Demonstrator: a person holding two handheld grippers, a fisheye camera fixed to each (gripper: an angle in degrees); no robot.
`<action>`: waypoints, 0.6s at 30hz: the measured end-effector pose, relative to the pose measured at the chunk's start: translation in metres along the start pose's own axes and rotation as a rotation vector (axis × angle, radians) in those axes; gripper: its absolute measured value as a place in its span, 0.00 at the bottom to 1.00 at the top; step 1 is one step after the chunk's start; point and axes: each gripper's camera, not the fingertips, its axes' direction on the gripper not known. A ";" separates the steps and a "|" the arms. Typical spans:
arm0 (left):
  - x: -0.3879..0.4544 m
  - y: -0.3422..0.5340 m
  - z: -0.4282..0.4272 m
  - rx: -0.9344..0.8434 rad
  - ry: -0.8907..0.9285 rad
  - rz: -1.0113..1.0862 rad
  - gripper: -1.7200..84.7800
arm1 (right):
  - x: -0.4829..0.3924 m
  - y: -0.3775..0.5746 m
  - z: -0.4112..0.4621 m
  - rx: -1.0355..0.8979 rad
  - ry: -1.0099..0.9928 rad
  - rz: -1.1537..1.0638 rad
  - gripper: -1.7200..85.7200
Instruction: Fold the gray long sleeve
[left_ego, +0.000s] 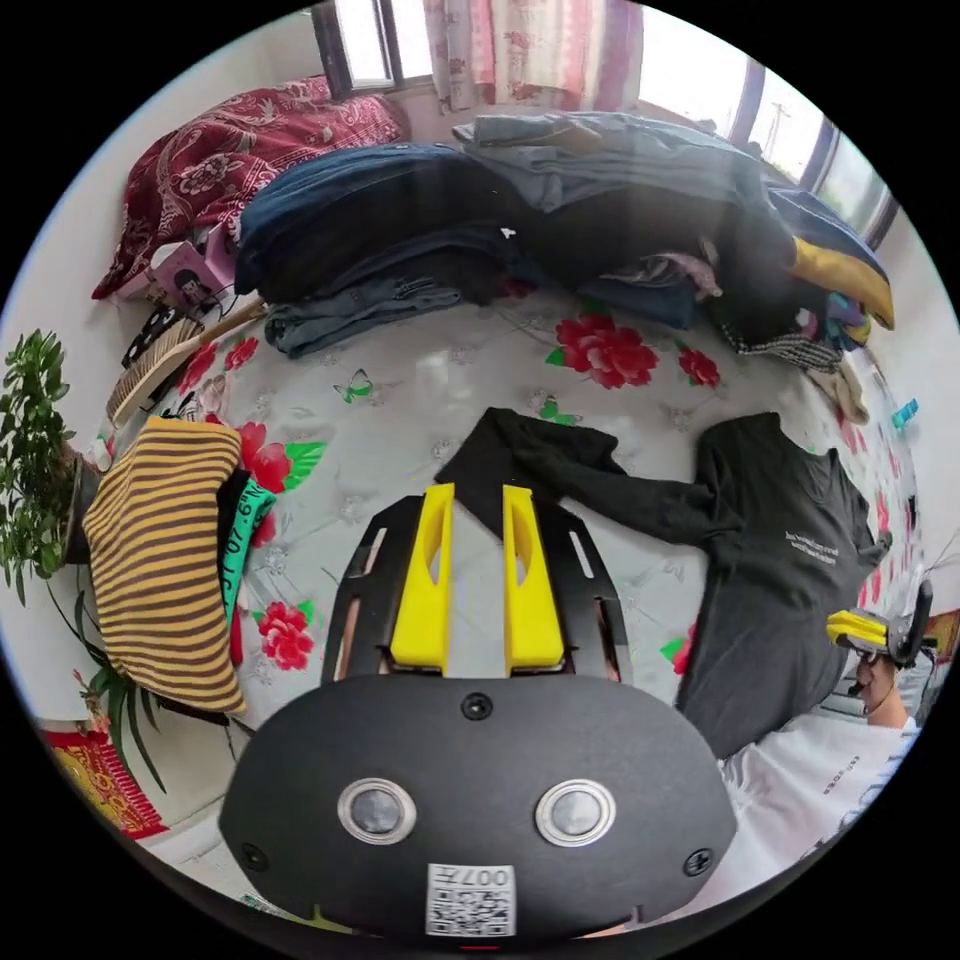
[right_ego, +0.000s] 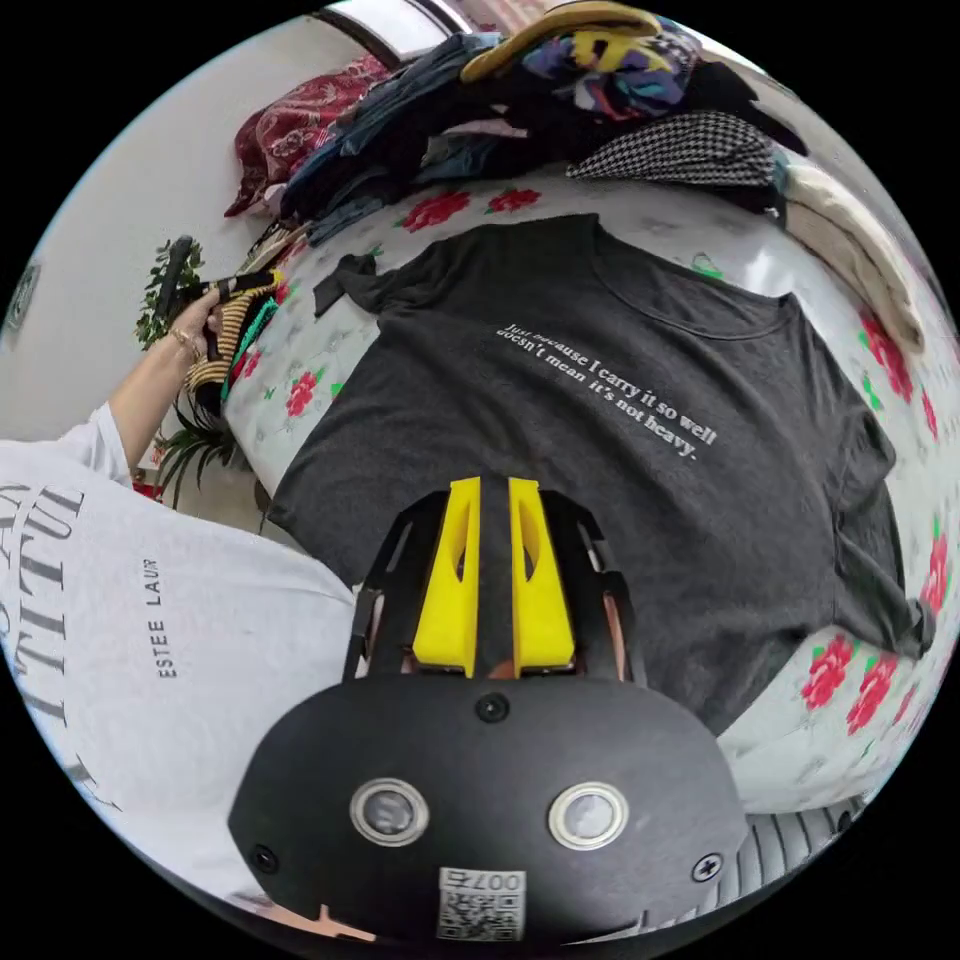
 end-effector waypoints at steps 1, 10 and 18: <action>0.025 0.034 -0.004 0.002 0.074 0.053 0.12 | 0.006 0.027 -0.016 0.037 0.028 0.041 0.07; 0.173 0.247 -0.012 -0.152 0.195 0.311 0.15 | 0.077 0.256 -0.055 0.041 0.075 0.478 0.10; 0.231 0.252 0.002 -0.259 -0.011 0.411 0.03 | 0.088 0.252 0.017 -0.075 -0.019 0.430 0.09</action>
